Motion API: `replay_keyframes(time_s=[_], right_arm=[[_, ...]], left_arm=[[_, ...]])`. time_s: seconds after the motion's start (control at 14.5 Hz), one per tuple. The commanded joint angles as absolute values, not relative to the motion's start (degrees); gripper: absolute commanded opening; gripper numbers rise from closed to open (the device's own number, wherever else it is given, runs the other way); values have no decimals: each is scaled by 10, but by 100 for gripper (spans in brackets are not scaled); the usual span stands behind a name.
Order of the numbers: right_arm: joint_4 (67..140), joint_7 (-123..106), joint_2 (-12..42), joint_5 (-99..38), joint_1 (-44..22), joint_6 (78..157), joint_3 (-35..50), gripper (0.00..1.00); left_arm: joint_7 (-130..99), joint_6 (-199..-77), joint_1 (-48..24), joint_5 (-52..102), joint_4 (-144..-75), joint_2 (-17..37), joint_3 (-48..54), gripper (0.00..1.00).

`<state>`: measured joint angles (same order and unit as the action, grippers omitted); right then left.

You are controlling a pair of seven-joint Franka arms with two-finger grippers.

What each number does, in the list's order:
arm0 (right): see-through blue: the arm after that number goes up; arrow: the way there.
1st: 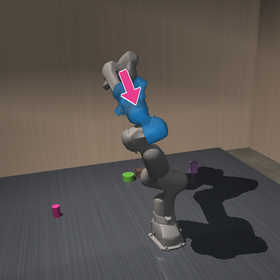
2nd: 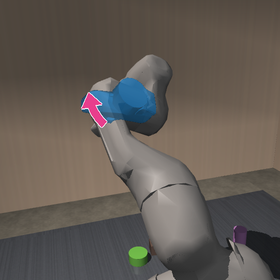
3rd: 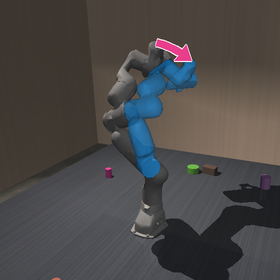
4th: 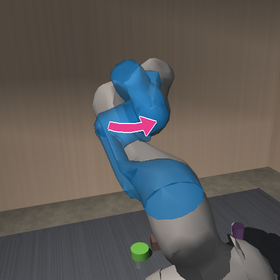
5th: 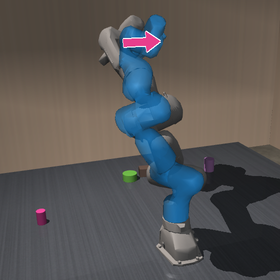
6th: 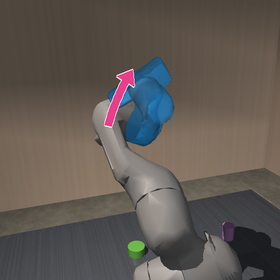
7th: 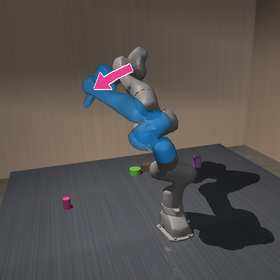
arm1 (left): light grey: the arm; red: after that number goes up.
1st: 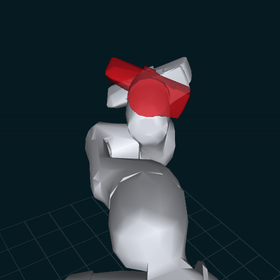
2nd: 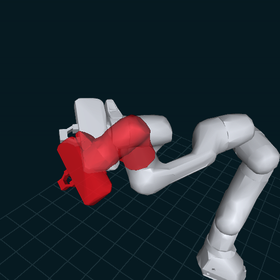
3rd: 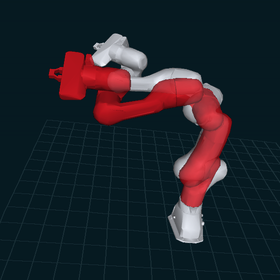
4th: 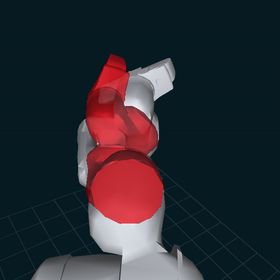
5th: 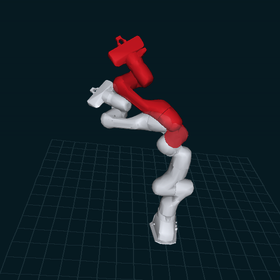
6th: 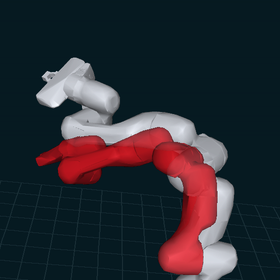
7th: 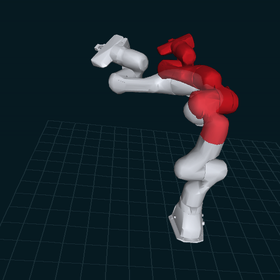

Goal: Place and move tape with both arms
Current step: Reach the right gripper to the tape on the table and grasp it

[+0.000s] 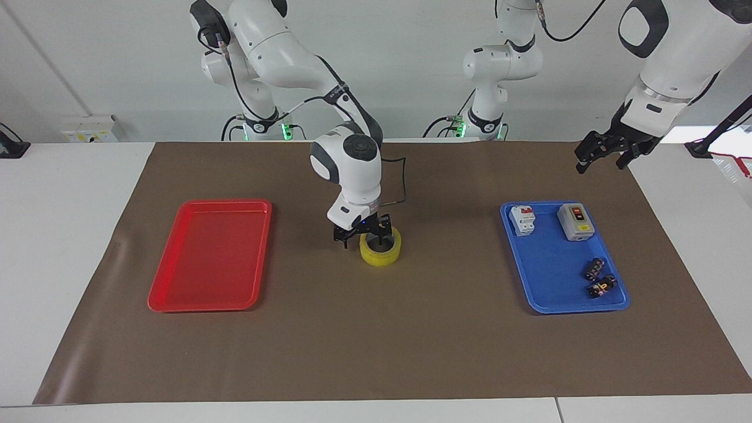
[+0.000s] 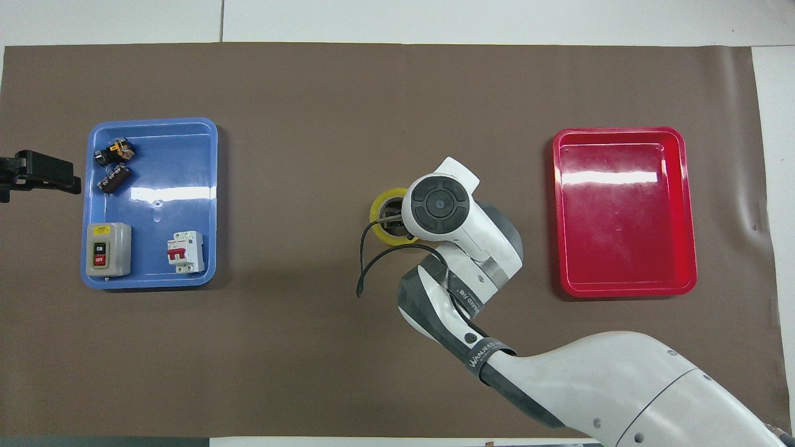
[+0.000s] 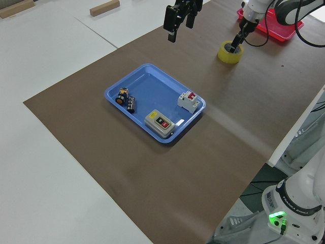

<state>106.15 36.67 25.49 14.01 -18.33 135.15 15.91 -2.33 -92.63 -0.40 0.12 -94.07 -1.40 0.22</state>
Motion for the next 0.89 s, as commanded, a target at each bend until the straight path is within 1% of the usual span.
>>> replay_keyframes(time_s=[0.0,0.21,0.28,0.34,0.41,0.48,0.55,0.69,0.83], right_arm=[[1097,369,244,156,-173,1393,163,100],[1100,370,244,156,-172,1397,163,100],[1102,369,243,156,-172,1399,162,83],[1103,369,243,156,-172,1399,162,47],[1105,370,243,157,-172,1399,162,22],[1110,371,242,157,-172,1401,162,4],[1111,371,240,157,-171,1404,162,0],[1114,380,239,157,-171,1399,161,0],[1088,379,240,157,-165,1367,158,0]], left_arm=[[-17,-919,0,11,-943,-20,4,100],[-17,-919,0,11,-943,-20,4,100],[-17,-919,1,11,-943,-20,4,100],[-17,-919,1,11,-943,-20,4,100],[-17,-919,1,11,-943,-20,4,100],[-17,-919,1,11,-943,-20,4,100],[-17,-919,1,11,-943,-20,4,100],[-17,-919,1,11,-943,-20,4,100],[-17,-919,0,11,-943,-20,4,100]])
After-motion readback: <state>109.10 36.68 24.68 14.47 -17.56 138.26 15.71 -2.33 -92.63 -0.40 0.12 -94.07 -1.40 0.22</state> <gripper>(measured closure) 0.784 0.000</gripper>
